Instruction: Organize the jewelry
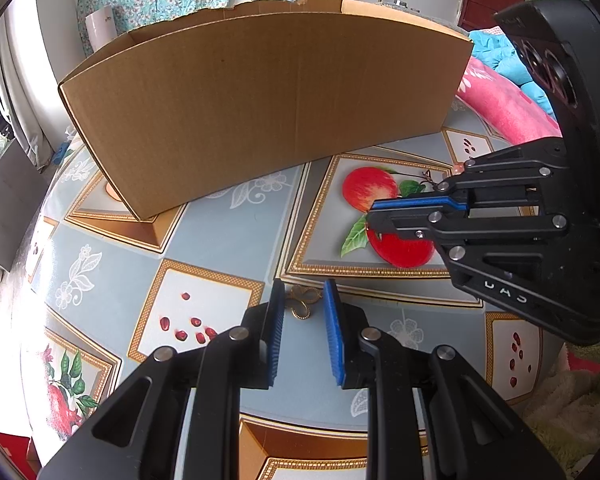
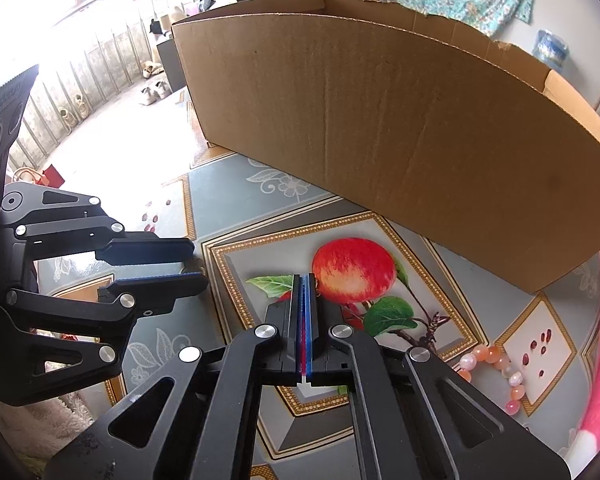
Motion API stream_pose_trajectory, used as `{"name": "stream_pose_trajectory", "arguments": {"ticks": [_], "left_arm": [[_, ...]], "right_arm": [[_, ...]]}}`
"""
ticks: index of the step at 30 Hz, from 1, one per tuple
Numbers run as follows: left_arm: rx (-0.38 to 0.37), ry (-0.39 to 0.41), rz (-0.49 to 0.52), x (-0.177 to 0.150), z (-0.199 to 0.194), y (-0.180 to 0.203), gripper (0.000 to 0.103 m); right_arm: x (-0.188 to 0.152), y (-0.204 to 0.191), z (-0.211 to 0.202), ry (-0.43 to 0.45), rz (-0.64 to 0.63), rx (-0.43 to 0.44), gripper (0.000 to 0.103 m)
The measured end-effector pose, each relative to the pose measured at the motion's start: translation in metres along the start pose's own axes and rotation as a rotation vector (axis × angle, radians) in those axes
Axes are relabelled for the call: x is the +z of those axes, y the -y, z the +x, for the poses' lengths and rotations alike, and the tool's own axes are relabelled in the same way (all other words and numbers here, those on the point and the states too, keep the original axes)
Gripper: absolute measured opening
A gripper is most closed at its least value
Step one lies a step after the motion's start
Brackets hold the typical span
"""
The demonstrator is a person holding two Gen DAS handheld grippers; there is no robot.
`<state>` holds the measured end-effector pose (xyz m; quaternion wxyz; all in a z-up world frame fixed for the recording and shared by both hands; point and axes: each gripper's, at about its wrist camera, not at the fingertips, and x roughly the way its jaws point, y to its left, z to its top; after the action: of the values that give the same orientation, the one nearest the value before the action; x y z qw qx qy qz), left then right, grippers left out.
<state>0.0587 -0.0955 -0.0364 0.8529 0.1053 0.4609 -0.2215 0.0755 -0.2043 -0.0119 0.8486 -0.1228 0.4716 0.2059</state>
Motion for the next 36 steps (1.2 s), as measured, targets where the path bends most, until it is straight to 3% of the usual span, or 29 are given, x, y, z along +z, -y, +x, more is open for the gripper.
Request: {"name": "stream_pose_trajectory", "arguments": {"ticks": [4, 8, 10, 19, 30, 36], "left_arm": [[0.002, 0.0, 0.001, 0.001, 0.001, 0.002, 0.019], [0.001, 0.001, 0.001, 0.0, 0.0, 0.002, 0.019], [-0.001, 0.002, 0.0, 0.0, 0.001, 0.002, 0.019], [-0.011, 0.008, 0.0, -0.001, 0.0, 0.001, 0.019], [-0.012, 0.009, -0.001, -0.001, 0.001, 0.001, 0.019], [-0.008, 0.01, 0.003, -0.001, 0.001, 0.001, 0.019]], "right_arm": [[0.0, 0.004, -0.006, 0.003, 0.026, 0.0, 0.004], [0.004, 0.006, -0.005, -0.01, 0.043, 0.004, 0.029], [0.006, 0.006, -0.004, -0.02, 0.049, -0.01, 0.032], [0.01, 0.001, 0.01, -0.052, 0.117, -0.046, 0.032], [0.01, -0.014, 0.014, -0.037, 0.117, -0.087, 0.013], [0.009, -0.015, 0.016, -0.022, 0.125, -0.077, 0.012]]}}
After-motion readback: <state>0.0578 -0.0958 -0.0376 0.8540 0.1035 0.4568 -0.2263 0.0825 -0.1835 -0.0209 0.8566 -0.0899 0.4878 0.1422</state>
